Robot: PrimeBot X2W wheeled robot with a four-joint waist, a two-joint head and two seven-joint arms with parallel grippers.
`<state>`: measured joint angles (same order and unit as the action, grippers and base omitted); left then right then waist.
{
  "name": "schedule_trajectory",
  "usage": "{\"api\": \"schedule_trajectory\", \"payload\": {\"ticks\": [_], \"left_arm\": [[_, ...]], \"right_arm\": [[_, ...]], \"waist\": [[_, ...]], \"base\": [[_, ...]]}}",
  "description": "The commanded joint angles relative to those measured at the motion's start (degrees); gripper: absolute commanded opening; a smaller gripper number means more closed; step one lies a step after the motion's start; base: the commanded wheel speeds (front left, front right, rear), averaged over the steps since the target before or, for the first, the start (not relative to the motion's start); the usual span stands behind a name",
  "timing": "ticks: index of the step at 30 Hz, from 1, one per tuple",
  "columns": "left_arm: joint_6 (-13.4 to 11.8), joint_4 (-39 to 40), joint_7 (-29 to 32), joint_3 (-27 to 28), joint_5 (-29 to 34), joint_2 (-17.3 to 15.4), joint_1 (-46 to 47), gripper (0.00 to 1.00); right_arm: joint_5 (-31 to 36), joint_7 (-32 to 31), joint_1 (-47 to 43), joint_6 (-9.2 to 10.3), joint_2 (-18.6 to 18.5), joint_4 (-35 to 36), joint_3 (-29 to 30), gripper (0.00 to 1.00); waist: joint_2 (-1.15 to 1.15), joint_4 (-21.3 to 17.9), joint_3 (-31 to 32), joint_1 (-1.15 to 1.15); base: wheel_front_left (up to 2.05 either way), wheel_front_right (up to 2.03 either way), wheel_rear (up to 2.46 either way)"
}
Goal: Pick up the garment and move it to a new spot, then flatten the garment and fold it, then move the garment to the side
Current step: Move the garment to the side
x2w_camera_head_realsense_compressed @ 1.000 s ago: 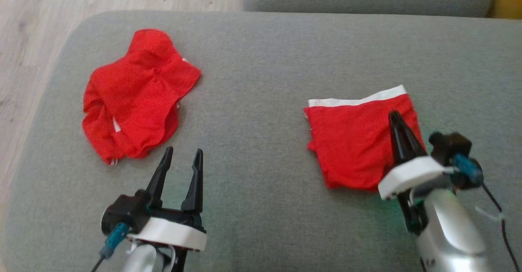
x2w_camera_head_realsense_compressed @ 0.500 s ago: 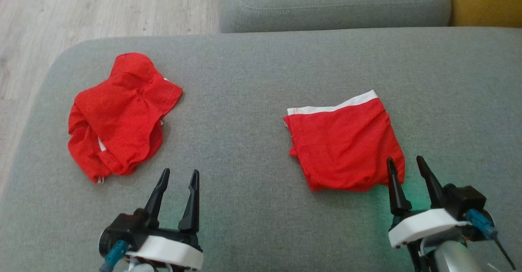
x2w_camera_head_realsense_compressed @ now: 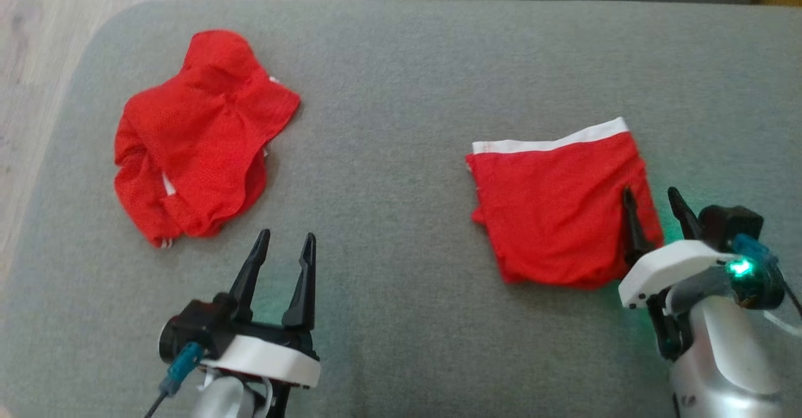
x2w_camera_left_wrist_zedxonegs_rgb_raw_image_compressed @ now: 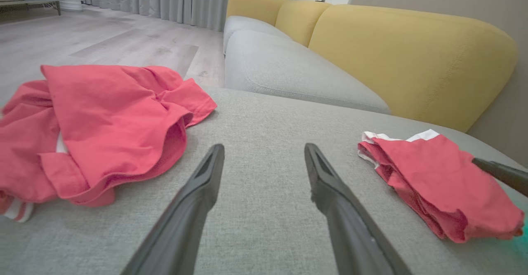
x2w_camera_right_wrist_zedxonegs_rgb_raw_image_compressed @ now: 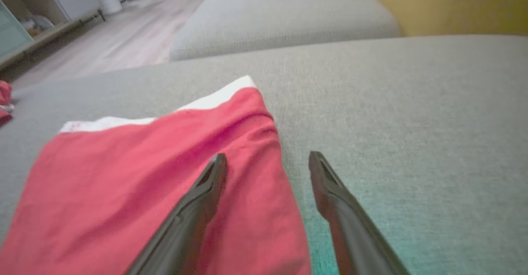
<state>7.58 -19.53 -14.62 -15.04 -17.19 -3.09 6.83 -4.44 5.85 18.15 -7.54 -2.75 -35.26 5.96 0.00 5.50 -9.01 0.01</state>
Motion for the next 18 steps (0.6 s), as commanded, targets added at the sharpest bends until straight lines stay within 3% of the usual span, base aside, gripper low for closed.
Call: {"api": "schedule_trajectory", "payload": {"ticks": [1, 7, 8, 9, 18], "left_arm": [[-0.09, 1.48, -0.38, 1.29, -0.47, -0.19, 2.09, 1.0], [-0.09, 1.07, -0.38, 1.19, -0.96, -0.21, 3.01, 1.0], [-0.09, 1.03, -0.38, 1.27, -0.99, -0.21, 3.05, 1.0], [-0.09, 0.99, -0.38, 1.37, -1.02, -0.2, 3.07, 1.0], [-0.09, 0.67, -0.38, 2.4, -0.67, -0.3, 2.58, 1.0]], "right_arm": [[0.88, -0.69, 2.16, 0.05, -0.13, 0.34, -0.73, 1.0], [2.62, -5.43, 5.22, 0.05, -0.13, -6.58, -0.45, 1.0], [2.8, -6.07, 5.5, 0.05, -0.13, -7.42, -1.03, 0.87], [2.94, -6.48, 5.77, 0.05, -0.13, -8.07, -1.7, 0.0], [6.3, -4.94, 7.57, 0.05, -5.36, -8.48, -7.44, 0.0]], "waist": [[0.0, 1.34, -1.36, -0.01], [0.0, 2.69, -2.43, -0.01], [0.0, 2.72, -2.46, -0.01], [0.0, 2.69, -2.45, -0.01], [0.0, -0.07, -0.5, -0.01]], "base": [[0.0, 0.0, 0.0], [0.0, 0.0, 0.0], [0.0, 0.0, 0.0], [0.0, 0.0, 0.0], [0.0, 0.0, 0.0]]}}
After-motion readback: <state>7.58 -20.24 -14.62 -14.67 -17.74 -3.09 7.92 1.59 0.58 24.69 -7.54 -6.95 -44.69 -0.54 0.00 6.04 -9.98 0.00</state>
